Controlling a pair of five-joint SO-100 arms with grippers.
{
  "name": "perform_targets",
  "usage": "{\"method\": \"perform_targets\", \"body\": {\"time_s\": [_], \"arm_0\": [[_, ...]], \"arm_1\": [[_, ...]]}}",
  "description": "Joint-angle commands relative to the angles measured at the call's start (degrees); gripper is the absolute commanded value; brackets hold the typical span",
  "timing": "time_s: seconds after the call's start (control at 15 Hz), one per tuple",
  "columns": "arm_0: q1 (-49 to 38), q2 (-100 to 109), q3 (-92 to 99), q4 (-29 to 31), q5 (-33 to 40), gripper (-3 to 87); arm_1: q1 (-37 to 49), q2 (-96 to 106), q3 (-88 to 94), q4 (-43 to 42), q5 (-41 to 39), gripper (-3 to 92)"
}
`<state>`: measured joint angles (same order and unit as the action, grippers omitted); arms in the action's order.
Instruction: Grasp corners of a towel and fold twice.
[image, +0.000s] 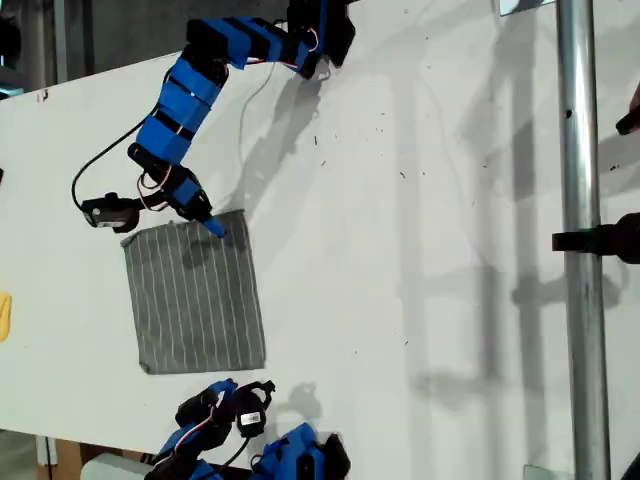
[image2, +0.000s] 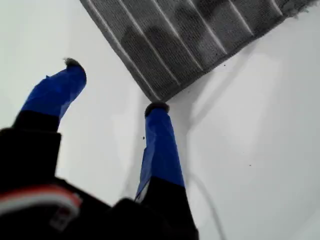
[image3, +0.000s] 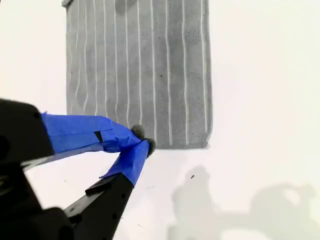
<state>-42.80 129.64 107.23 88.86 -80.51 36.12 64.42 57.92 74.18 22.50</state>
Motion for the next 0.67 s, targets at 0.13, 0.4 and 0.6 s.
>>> {"method": "perform_targets", "body": {"time_s": [0.13,0.4,0.6], "arm_0": [[1.3,-0.1,-2.4,-1.1,-0.4,-2.9],[2.1,-0.1,-1.1,-2.1,-0.9,-2.9],[2.3,0.2,-0.8,-2.4,-1.1,-2.9]], "arm_1": [[-1.1,-7.2,-4.3,-5.7,-4.4,30.2],[0.8,-14.9,-5.3,-9.5,-6.6,30.9],[0.8,-17.0,-5.3,-10.0,-6.9,30.9]]}}
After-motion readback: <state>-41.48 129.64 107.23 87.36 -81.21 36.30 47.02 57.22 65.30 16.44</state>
